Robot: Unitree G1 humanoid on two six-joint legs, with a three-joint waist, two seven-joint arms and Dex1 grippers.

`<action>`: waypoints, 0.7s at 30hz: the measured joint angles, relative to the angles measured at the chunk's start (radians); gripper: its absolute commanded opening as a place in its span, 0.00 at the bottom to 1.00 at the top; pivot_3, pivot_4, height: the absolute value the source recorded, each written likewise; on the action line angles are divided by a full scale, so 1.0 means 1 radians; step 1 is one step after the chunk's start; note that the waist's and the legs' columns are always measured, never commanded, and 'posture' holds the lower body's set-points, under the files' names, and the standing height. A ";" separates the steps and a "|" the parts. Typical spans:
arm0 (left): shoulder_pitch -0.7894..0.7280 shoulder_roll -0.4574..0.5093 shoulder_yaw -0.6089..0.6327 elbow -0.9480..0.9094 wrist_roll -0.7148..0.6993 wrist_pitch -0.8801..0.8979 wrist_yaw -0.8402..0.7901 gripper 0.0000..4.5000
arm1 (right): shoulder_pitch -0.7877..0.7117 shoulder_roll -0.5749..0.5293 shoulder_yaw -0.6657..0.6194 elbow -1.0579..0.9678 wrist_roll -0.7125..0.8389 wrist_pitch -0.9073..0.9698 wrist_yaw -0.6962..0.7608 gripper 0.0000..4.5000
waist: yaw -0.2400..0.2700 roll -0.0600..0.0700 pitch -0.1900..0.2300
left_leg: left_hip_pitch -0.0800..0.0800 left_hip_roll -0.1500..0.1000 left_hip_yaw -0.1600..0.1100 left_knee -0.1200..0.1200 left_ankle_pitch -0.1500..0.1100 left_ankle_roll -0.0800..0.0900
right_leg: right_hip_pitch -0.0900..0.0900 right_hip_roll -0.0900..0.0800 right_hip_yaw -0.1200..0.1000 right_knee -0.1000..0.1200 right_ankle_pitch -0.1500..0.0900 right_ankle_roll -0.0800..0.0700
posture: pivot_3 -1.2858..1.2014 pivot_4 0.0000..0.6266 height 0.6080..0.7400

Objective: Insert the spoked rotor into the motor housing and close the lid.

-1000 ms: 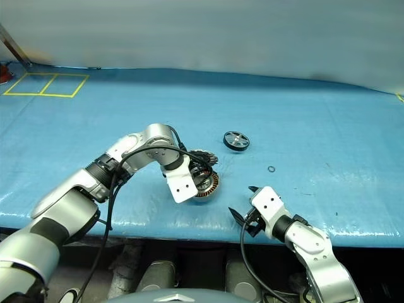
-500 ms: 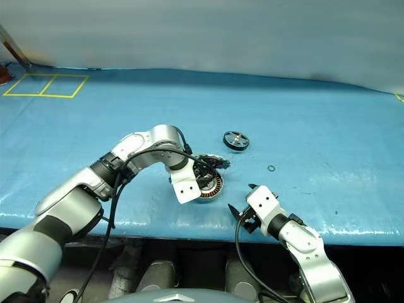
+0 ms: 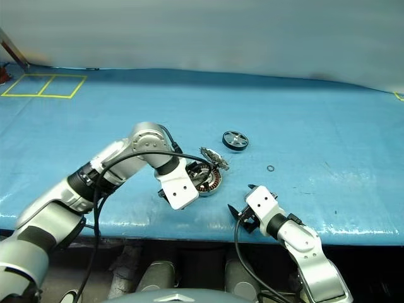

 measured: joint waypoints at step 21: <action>0.535 0.095 0.602 -0.159 -0.425 0.388 0.467 0.91 | -0.008 0.020 0.029 -0.123 0.107 0.028 0.060 1.00 | -0.003 0.000 0.000 | 0.002 0.003 0.002 -0.001 0.000 0.000 | 0.000 0.004 0.004 0.000 0.001 0.002 | 0.52 0.24 1.00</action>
